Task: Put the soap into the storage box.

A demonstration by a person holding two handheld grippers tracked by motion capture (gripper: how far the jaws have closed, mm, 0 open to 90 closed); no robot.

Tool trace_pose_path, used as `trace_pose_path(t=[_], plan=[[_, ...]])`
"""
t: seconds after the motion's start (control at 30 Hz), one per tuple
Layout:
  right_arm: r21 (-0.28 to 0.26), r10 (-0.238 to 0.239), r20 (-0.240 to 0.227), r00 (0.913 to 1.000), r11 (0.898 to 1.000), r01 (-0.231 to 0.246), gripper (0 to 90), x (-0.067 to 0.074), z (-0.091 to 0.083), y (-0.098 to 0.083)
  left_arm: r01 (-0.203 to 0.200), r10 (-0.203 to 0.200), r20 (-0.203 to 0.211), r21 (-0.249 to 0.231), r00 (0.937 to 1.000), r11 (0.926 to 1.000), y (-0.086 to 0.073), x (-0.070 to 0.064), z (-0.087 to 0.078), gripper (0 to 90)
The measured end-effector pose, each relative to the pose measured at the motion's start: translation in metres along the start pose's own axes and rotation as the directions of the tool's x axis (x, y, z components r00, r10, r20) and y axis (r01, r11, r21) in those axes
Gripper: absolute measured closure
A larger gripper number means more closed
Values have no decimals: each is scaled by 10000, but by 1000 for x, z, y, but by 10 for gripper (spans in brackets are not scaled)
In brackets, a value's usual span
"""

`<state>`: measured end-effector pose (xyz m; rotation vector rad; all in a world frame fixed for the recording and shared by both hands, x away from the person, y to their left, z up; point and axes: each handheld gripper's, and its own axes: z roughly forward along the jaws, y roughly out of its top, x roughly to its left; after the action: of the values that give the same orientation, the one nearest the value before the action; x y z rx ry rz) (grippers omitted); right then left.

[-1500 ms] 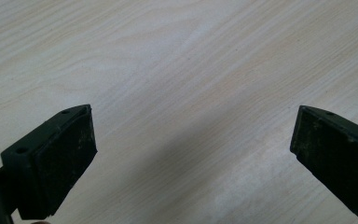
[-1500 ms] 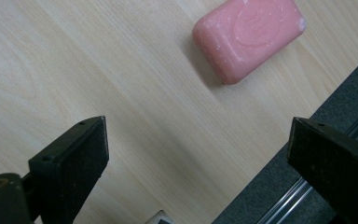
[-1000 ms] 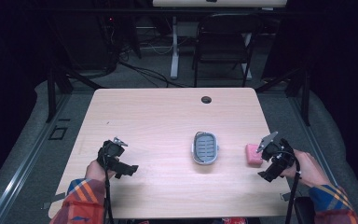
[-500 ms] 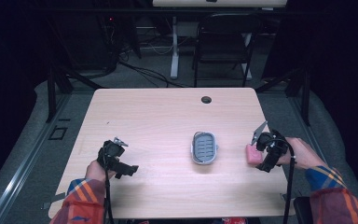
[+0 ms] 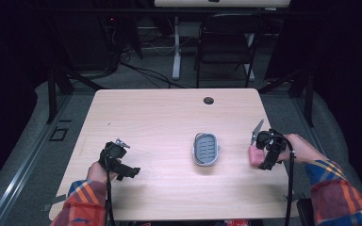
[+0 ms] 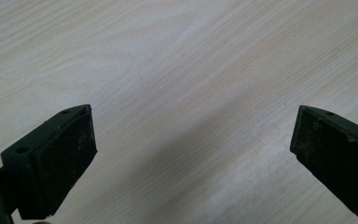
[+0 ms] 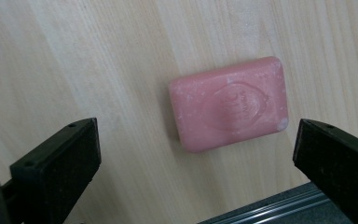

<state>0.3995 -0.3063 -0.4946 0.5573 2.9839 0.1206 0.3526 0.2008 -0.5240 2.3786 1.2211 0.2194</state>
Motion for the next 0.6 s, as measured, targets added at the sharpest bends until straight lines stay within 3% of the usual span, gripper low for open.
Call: trace_pose_path(t=[0.3,0.6], plan=[[447,-621,-117,9980,9970,626,14,-6,13,7,13,-13,13,2,10000,10000,0,0,0,2],[447,-741,-430,9963,9961,760,4,-14,23,7,34,-34,24,-5,10000,10000,0,0,1,2]])
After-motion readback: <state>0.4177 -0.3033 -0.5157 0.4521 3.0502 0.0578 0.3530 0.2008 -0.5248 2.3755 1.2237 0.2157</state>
